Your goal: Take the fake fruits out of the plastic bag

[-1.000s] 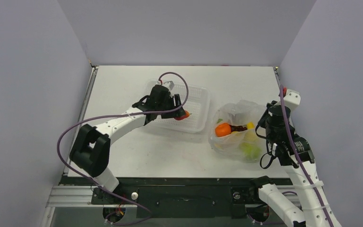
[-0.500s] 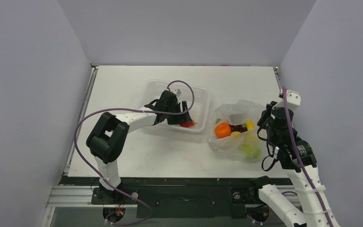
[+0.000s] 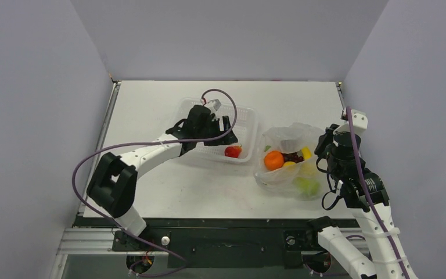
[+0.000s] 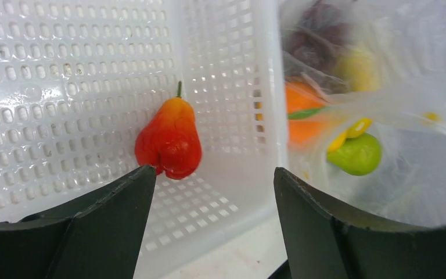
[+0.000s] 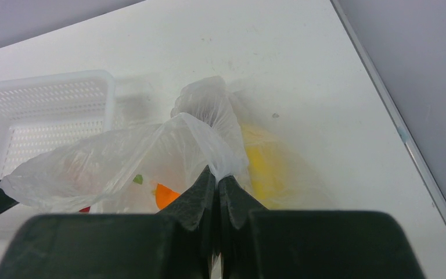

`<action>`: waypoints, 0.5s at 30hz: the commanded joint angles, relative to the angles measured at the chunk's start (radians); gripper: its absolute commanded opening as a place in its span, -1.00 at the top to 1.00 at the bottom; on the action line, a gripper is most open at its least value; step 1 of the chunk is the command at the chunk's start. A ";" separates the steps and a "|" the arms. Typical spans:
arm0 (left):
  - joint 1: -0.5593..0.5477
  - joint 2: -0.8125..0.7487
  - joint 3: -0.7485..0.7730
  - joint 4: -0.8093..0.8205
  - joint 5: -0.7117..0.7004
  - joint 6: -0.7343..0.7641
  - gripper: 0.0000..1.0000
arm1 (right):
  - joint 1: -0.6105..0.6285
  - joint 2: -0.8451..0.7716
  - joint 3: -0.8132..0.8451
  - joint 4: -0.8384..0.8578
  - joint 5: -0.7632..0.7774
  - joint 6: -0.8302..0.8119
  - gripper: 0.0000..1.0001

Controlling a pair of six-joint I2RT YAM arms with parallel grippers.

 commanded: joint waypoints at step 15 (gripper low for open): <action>-0.271 -0.403 -0.259 0.394 0.113 0.058 -0.42 | 0.009 -0.002 -0.046 0.063 -0.297 -0.035 1.00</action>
